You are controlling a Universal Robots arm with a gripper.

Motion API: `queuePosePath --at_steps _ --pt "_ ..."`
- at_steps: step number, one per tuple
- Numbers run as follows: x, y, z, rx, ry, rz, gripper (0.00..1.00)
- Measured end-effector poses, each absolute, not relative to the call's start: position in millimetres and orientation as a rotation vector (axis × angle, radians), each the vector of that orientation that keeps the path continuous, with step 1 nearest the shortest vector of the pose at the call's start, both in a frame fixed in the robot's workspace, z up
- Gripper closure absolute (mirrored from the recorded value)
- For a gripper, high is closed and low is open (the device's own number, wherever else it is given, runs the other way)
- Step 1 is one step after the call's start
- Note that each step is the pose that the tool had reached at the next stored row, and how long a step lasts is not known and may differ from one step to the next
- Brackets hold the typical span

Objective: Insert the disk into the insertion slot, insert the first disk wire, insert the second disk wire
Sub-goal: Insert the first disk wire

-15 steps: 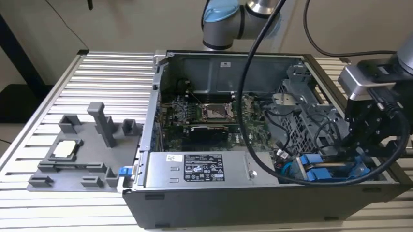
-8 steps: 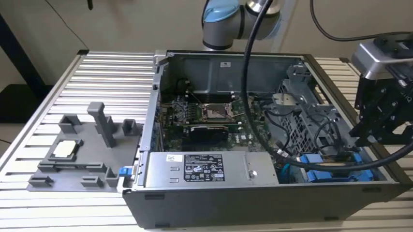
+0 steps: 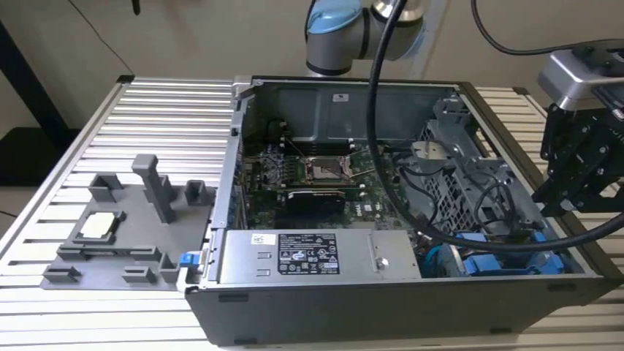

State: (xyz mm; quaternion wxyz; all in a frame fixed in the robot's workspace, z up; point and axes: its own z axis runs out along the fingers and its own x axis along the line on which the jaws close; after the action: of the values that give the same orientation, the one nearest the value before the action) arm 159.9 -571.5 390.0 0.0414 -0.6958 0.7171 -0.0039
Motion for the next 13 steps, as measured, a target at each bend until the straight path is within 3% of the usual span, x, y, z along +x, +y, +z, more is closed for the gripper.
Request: queuePosePath --at_steps 13 --pt "159.9 -567.4 390.1 -2.129 2.196 -0.012 0.73"
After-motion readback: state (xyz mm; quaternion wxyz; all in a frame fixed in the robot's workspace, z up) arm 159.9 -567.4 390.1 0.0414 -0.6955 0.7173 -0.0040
